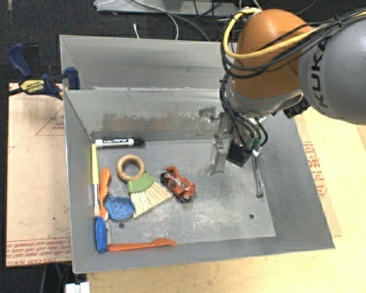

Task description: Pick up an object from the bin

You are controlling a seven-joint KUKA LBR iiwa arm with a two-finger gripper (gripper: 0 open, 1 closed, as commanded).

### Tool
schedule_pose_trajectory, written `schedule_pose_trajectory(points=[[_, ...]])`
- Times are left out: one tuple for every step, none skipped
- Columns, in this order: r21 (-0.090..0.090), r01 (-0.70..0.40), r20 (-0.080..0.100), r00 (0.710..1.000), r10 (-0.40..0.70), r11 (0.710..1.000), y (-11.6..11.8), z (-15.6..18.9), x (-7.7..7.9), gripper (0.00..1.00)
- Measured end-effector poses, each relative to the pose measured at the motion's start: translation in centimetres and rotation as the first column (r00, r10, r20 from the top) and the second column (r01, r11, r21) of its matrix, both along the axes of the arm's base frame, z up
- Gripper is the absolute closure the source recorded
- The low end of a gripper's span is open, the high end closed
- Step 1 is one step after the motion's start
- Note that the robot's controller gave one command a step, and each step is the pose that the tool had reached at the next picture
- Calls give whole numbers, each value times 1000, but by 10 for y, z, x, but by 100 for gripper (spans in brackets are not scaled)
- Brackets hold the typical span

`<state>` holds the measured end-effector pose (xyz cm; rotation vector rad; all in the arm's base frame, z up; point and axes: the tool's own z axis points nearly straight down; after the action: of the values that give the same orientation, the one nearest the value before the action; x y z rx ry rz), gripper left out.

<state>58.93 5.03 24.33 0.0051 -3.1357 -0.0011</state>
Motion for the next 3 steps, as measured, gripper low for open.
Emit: schedule_pose_trajectory(points=[[0, 1, 8, 1000, -1, 1000, 0, 5, 1, 0], [1, -67, 14, 998, 67, 998, 18, -50, 17, 0], [2, -17, 17, 1000, 17, 1000, 11, -88, 7, 0]])
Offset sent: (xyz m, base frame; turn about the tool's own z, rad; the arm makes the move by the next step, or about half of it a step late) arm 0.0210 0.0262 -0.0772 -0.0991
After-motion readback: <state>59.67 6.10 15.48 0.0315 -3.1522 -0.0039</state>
